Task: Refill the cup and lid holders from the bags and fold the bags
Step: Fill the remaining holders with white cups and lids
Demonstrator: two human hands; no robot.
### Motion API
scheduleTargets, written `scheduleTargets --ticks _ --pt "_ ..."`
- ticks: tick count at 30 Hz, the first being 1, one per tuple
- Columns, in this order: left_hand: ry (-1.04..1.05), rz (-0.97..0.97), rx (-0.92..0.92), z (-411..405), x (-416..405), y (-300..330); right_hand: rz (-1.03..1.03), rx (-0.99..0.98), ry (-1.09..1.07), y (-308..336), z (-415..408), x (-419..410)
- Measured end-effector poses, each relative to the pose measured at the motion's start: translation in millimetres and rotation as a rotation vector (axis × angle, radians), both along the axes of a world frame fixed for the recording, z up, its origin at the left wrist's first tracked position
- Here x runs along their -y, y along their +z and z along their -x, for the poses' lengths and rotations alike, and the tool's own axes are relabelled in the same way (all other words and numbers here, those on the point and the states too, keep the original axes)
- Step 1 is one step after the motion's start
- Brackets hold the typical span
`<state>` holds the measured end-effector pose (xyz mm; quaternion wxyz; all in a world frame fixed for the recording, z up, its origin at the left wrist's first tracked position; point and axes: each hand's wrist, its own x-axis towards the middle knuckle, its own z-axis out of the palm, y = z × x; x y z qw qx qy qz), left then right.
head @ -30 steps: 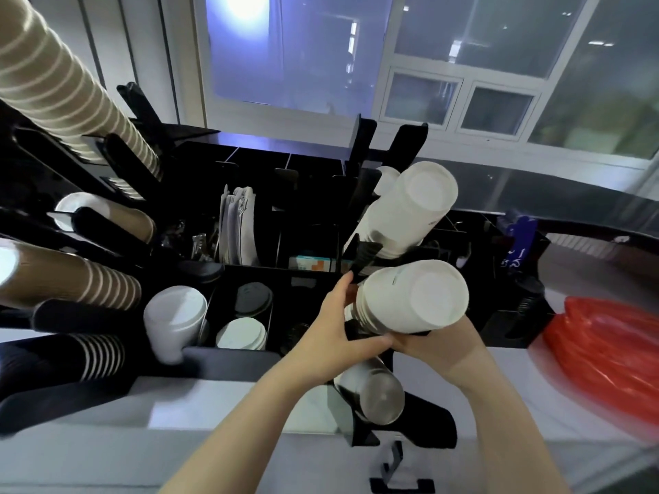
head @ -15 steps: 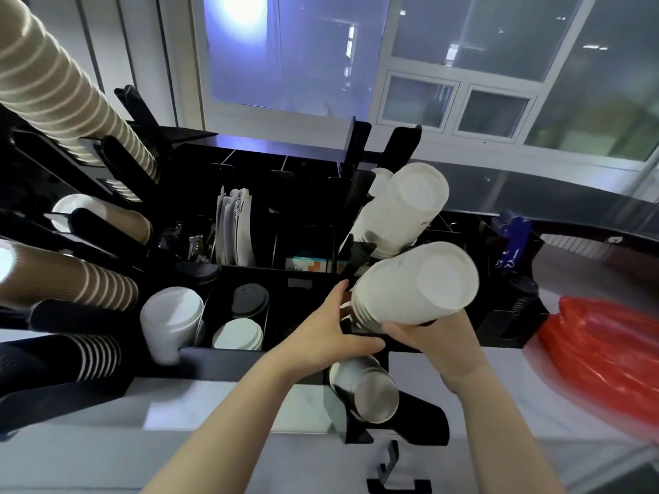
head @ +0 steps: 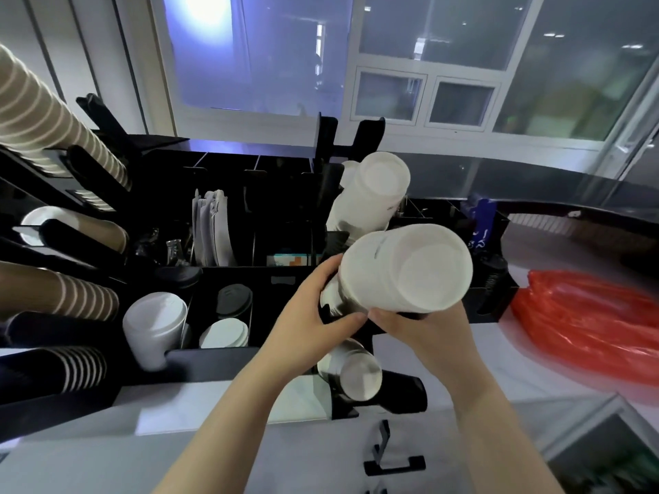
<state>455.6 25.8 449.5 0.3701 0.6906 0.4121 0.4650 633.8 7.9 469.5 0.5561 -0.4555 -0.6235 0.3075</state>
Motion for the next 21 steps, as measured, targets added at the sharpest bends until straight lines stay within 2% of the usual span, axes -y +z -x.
scheduleTargets --ticks 4,8,14,19,21 --pt "-0.023 -0.117 0.071 -1.9 20.1 14.4 -0.094 0.01 -0.103 -0.5 3.7 22.9" --pt "-0.039 -0.174 0.093 2.1 42.1 22.0 -0.029 -0.039 -0.062 -0.8 4.9 51.1" --pt "-0.084 -0.033 0.144 4.0 63.4 5.1 0.085 -0.072 -0.108 -6.4 3.4 98.6" --pt "-0.043 0.067 0.11 6.9 72.7 -20.7 -0.075 -0.217 -0.143 -11.6 3.6 117.8" --pt "-0.017 0.072 0.041 7.1 71.3 -26.5 -0.097 -0.182 -0.199 -13.6 3.7 118.7"
